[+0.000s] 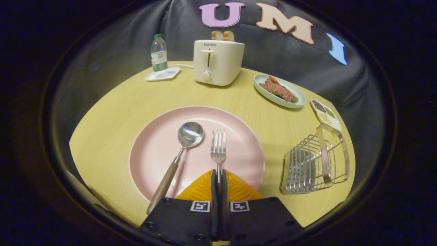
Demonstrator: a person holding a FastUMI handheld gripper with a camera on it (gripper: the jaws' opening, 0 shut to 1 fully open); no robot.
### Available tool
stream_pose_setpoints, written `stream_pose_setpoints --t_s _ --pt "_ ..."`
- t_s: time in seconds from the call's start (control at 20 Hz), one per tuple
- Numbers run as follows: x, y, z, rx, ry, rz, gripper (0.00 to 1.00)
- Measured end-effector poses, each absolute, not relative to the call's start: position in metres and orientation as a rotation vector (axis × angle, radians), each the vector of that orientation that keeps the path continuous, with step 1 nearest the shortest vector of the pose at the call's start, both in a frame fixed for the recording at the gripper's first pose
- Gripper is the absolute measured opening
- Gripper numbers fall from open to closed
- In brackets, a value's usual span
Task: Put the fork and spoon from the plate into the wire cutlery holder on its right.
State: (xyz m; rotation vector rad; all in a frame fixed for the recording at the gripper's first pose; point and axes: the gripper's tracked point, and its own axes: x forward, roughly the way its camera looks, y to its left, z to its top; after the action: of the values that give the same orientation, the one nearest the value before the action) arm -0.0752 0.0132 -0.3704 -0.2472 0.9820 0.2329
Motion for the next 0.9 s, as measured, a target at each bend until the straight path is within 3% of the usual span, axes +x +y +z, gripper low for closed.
stream_pose_setpoints --t_s 0.9 --pt "-0.06 -0.019 -0.283 -0.218 1.019 0.332 0.07"
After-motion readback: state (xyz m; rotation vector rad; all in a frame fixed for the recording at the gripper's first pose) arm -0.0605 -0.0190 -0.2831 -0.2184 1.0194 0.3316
